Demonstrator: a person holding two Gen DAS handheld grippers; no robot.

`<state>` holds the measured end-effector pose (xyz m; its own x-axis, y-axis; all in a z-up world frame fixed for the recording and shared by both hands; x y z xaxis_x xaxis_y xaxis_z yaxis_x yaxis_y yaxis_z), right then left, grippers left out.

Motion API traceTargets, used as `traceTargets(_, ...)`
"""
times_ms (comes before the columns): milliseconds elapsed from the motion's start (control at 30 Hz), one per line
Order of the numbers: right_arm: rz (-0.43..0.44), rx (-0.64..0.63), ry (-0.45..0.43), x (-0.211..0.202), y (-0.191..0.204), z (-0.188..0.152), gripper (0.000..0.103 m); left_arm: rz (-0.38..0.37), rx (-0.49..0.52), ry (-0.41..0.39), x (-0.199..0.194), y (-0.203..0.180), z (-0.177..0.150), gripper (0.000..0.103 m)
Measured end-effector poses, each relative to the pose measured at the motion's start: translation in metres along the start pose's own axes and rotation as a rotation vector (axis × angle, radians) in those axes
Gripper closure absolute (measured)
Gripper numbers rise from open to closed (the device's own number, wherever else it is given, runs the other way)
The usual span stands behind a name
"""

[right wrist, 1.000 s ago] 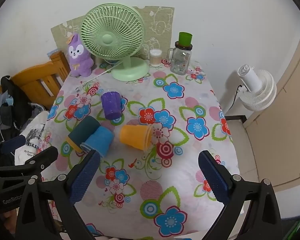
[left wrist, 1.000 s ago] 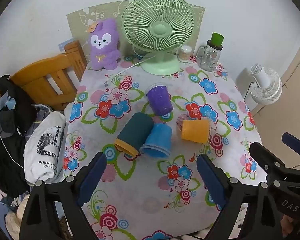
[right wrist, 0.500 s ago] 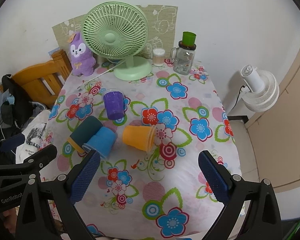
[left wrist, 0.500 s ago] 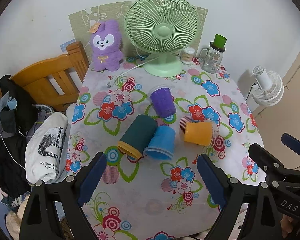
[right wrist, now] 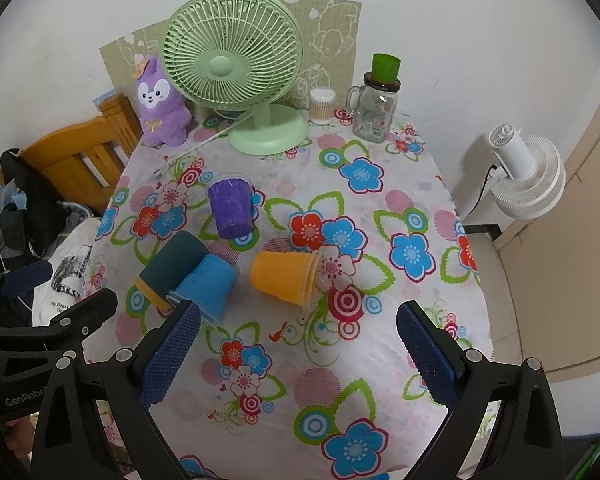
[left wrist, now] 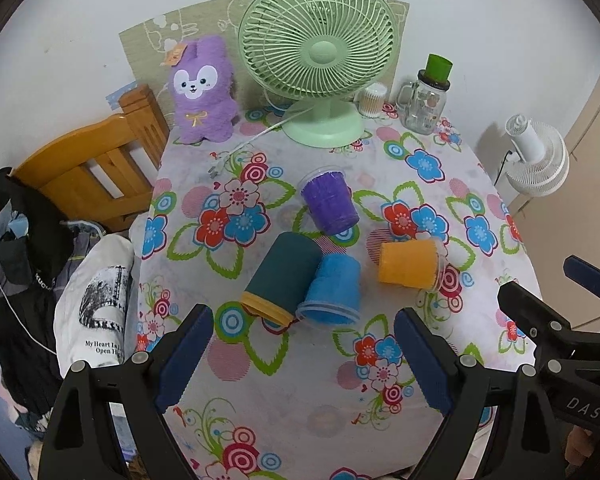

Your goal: Flip cup upside down

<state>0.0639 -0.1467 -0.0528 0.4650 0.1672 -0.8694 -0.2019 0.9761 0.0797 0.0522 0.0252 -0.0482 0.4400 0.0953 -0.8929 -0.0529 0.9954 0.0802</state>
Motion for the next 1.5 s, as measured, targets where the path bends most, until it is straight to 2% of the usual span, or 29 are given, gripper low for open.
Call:
traceTargets(633, -0.003, 0.020, 0.067, 0.054, 0.019, 0.018, 0.003, -0.004, 0.132, 0.059, 0.054, 0.016, 0.019, 0.010)
traceTargets(900, -0.004, 0.032, 0.109, 0.087, 0.025, 0.017, 0.003, -0.002, 0.191, 0.118, 0.089, 0.022, 0.021, 0.010)
traceTargets(1000, -0.013, 0.038, 0.121, 0.096, 0.025, 0.017, 0.003, -0.024, 0.211, 0.160, 0.102, 0.022, 0.021, 0.010)
traceTargets(1500, -0.040, 0.056, 0.217, 0.144, 0.028, 0.008, 0.003, -0.013, 0.295, 0.241, 0.160, 0.021, 0.020, 0.010)
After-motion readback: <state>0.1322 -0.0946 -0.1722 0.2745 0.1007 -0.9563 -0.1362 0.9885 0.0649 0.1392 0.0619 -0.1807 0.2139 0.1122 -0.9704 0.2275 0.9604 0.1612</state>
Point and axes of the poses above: each gripper's, at about its wrist camera, not at the fingertips, and x roughly the way its jaws point, y to its left, z to its top, the point moved 4 cm from there along x, roughly the way its jaws point, and after that the axes turned 5 degrees about z, right-handed, at the moved point
